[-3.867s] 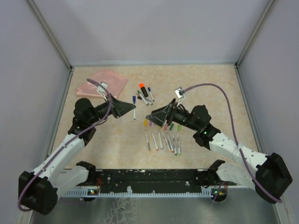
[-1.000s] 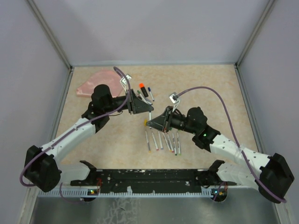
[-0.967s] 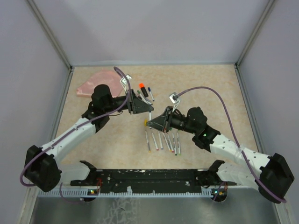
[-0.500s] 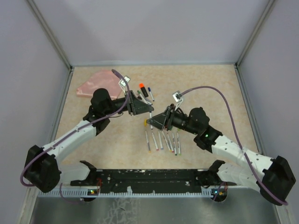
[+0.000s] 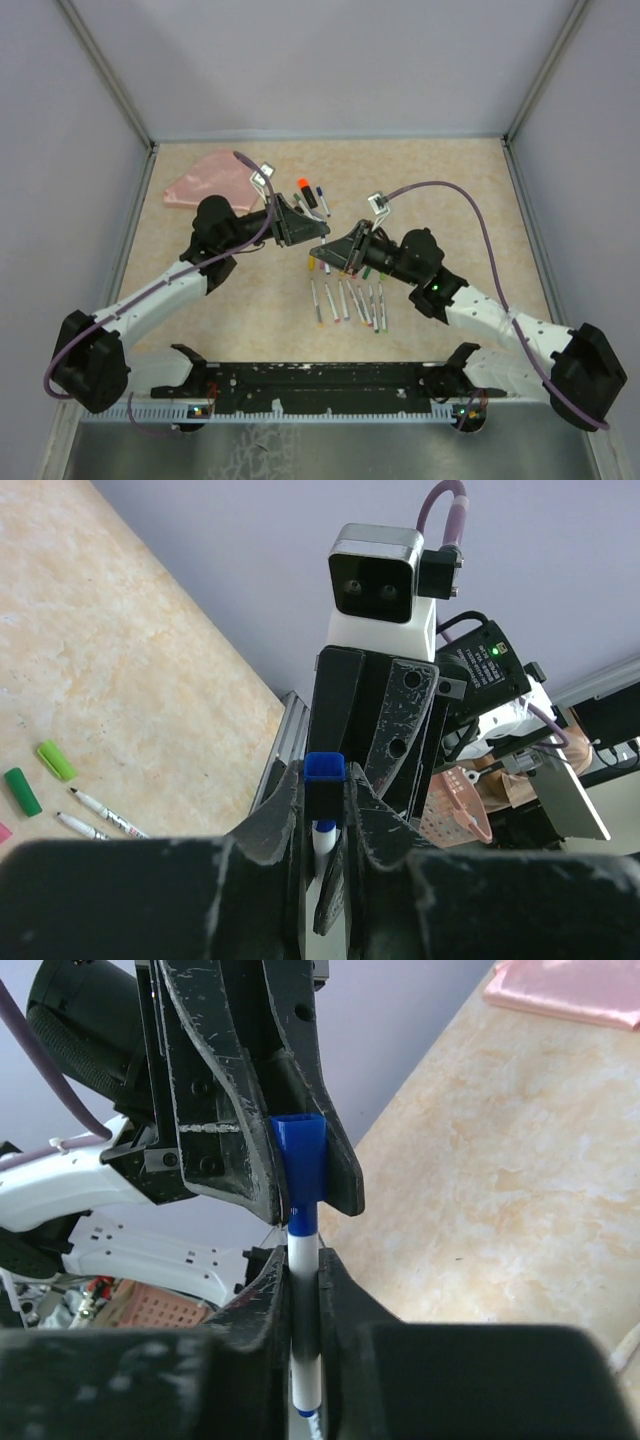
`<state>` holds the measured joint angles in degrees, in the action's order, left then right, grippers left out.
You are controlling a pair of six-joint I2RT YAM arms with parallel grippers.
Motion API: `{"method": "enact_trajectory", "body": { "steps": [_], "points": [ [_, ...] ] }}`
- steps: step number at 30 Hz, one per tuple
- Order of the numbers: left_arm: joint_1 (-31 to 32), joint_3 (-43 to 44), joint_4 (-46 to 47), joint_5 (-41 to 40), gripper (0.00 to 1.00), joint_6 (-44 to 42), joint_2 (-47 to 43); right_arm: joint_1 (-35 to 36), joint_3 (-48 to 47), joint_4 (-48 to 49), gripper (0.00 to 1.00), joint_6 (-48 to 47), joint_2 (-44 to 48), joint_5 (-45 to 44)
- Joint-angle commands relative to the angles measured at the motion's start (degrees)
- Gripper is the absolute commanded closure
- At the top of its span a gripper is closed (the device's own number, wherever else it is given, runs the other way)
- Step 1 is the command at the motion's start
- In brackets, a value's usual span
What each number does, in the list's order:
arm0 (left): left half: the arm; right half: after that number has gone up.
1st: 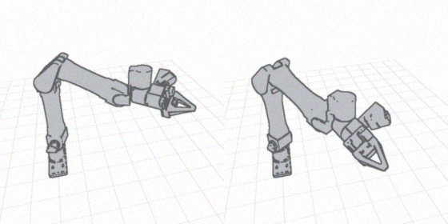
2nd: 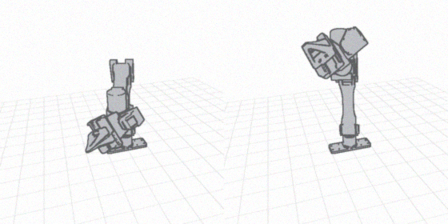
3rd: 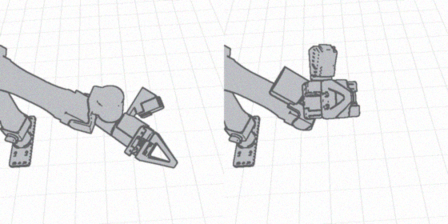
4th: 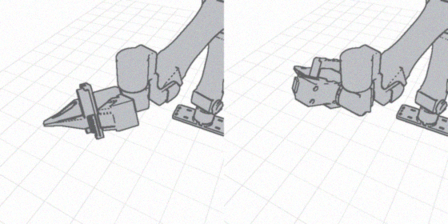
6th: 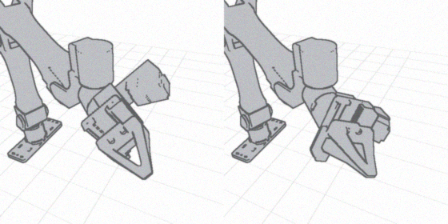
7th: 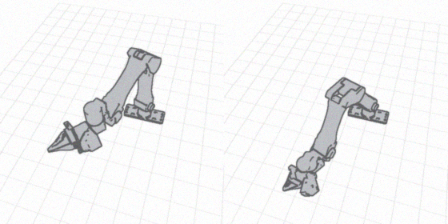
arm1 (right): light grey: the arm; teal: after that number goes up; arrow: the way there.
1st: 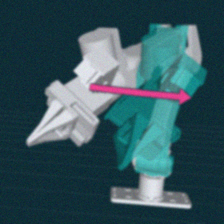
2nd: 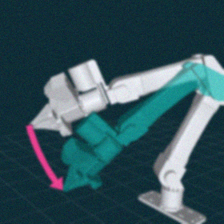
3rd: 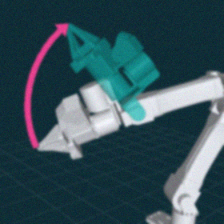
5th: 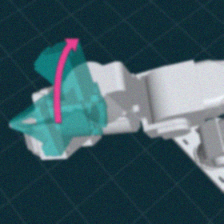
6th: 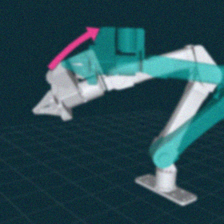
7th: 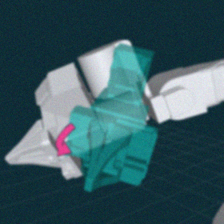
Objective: Open the pen caps
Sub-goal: Open the pen cap from the pen.
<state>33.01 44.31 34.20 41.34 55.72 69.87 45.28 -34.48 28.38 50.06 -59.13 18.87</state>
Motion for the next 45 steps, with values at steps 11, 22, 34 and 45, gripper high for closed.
{"method": "enact_trajectory", "body": {
  "steps": [11, 22, 34, 45],
  "points": [
    [-6.6, 6.6, 5.8, -12.9, 1.0, -7.1, 1.7, 0.5, 2.1, 8.8, 1.0, 6.0, -2.6, 4.6],
    [-12.8, 18.5, 4.9, -12.7, 1.0, -7.1, 8.2, 0.4, 3.3, 7.8, 1.0, 6.0, -1.1, 4.2],
    [-16.4, 19.7, 1.1, -24.1, 1.0, -5.5, 6.3, 0.6, 3.3, 8.2, 1.0, 6.7, -2.1, 5.8],
    [-16.6, 19.7, 2.1, -33.3, 1.0, -3.3, 6.3, 0.9, 3.2, 8.1, 1.0, 7.1, -3.5, 6.4]
  ]
}}
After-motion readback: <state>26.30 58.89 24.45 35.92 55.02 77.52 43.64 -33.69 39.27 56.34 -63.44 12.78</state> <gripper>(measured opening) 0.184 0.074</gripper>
